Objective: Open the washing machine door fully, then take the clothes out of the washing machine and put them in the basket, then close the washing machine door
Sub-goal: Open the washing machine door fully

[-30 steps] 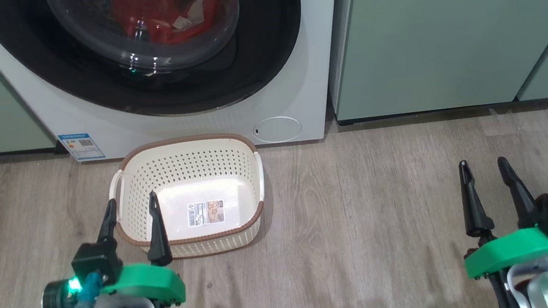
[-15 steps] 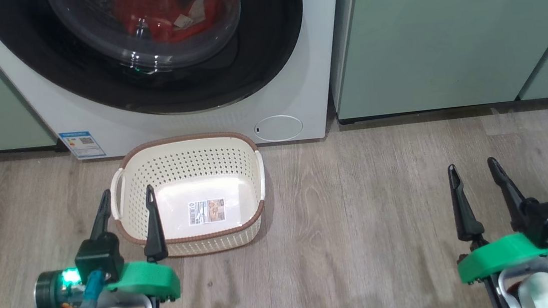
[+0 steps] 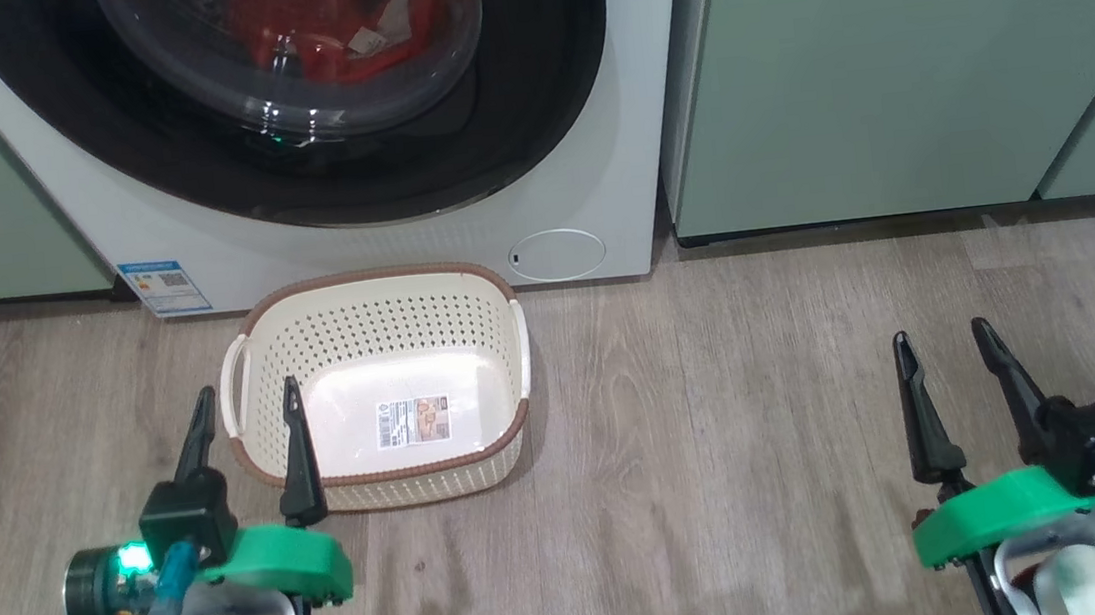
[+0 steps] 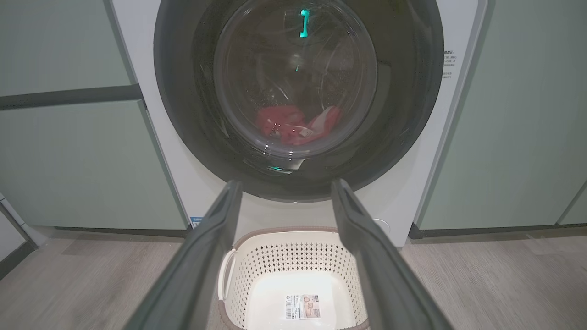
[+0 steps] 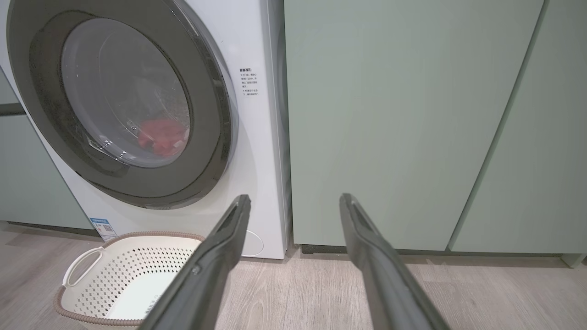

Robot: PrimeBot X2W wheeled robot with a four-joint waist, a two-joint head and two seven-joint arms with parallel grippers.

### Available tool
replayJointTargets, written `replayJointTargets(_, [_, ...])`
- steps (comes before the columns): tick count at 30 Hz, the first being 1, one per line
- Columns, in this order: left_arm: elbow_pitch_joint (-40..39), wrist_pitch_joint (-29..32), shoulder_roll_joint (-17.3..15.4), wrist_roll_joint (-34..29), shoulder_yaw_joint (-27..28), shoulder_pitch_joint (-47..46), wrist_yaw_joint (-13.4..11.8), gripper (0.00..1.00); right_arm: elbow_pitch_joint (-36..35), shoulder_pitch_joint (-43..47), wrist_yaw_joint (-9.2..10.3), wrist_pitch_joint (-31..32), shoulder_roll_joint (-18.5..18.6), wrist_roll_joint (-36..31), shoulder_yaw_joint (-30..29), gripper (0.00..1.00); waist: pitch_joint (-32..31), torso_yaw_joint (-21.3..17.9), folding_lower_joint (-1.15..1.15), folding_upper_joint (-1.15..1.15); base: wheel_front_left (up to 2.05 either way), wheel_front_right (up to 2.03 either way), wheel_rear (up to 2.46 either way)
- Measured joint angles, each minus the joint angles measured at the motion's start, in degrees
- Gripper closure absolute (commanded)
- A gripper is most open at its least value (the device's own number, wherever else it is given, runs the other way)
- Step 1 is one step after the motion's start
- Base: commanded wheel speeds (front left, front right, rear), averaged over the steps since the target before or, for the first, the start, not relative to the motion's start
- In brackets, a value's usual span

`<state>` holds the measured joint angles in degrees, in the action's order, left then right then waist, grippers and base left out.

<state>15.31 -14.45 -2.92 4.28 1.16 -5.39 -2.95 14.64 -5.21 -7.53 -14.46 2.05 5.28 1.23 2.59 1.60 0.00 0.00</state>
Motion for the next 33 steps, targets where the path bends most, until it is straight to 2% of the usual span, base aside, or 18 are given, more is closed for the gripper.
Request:
replayJointTargets(5, [0.20, 0.00, 0.20, 0.00, 0.07, -0.23, 0.48, 0.00, -0.03, -0.13, 0.00, 0.00, 0.00, 0.07, 0.00, 0.00, 0.14, 0.11, 0.00, 0.00, 0.00, 0.00, 0.00])
replayJointTargets(6, [0.25, 0.00, 0.25, 0.00, 0.07, -0.31, 0.48, 0.00, -0.02, -0.24, 0.00, 0.00, 0.00, 0.74, -0.01, 0.03, 0.19, 0.14, 0.00, 0.00, 0.00, 0.00, 0.00])
replayJointTargets(7, [0.27, 0.00, 0.27, 0.02, 0.08, -0.46, 0.49, 0.00, -0.03, -0.47, 0.00, 0.00, 0.00, 1.89, -0.13, 0.69, 0.27, 0.16, 0.00, 0.00, 0.00, 0.00, 0.00])
replayJointTargets(8, [0.26, 0.00, 0.30, 0.07, 0.14, -0.68, 0.51, 0.00, -0.05, -0.79, 0.00, 0.00, 0.00, 3.42, -0.35, 1.00, 0.43, 0.19, 0.00, 0.00, 0.00, 0.00, 0.00])
replayJointTargets(12, [0.13, 0.00, 0.34, 0.57, 0.40, -1.64, 0.87, 0.00, 0.56, -3.38, 0.00, 0.00, 0.02, 11.79, -1.42, 1.00, 2.03, 0.37, 0.00, 0.00, 0.00, 0.00, 0.00])
replayJointTargets(17, [0.11, 0.00, 0.38, 2.89, 0.12, -3.08, 0.86, 0.00, 4.99, -10.94, 0.01, -0.01, 0.15, 24.03, -2.77, 1.00, 4.81, 1.02, 0.00, 0.00, 0.00, 0.00, 0.00])
replayJointTargets(21, [0.20, 0.00, 0.45, 4.14, -0.67, -4.11, 0.83, 0.00, 10.03, -17.86, 0.01, -0.01, 0.96, 39.92, -2.64, 1.00, 7.12, 2.30, 0.00, 0.00, 0.00, 0.00, 0.00])
replayJointTargets(25, [0.20, -0.01, 0.54, 5.76, -2.47, -5.48, 0.55, 0.00, 14.27, -24.04, 0.03, -0.15, 6.91, 58.42, 1.31, 1.00, 9.32, 4.36, 0.00, 0.00, 0.00, 0.00, 0.00])
replayJointTargets(27, [0.19, -0.01, 0.54, 6.75, -3.55, -6.23, 0.33, 0.00, 14.81, -27.09, 0.03, 1.91, 9.49, 67.58, 2.37, 1.00, 10.64, 5.42, 0.00, 0.00, 0.00, 0.00, 0.00])
replayJointTargets(28, [0.16, -0.01, 0.55, 7.24, -4.07, -6.66, 0.21, 0.00, 14.92, -28.63, 0.03, 3.26, 10.91, 70.41, 3.07, 1.00, 11.36, 5.96, 0.00, 0.00, 0.00, 0.00, 0.00])
replayJointTargets(29, [0.16, -0.01, 0.55, 7.24, -4.07, -6.66, 0.21, 0.00, 14.92, -28.63, 0.03, 3.26, 10.91, 70.41, 3.07, 1.00, 11.36, 5.96, 0.00, 0.00, 0.00, 0.00, 0.00])
replayJointTargets(33, [-0.29, -0.01, 0.64, 9.03, -6.23, -8.33, -0.60, 0.00, 15.45, -35.04, 0.03, 10.66, 15.07, 79.47, 3.64, 1.00, 14.61, 7.91, 0.00, 0.00, 0.00, 0.00, 0.00])
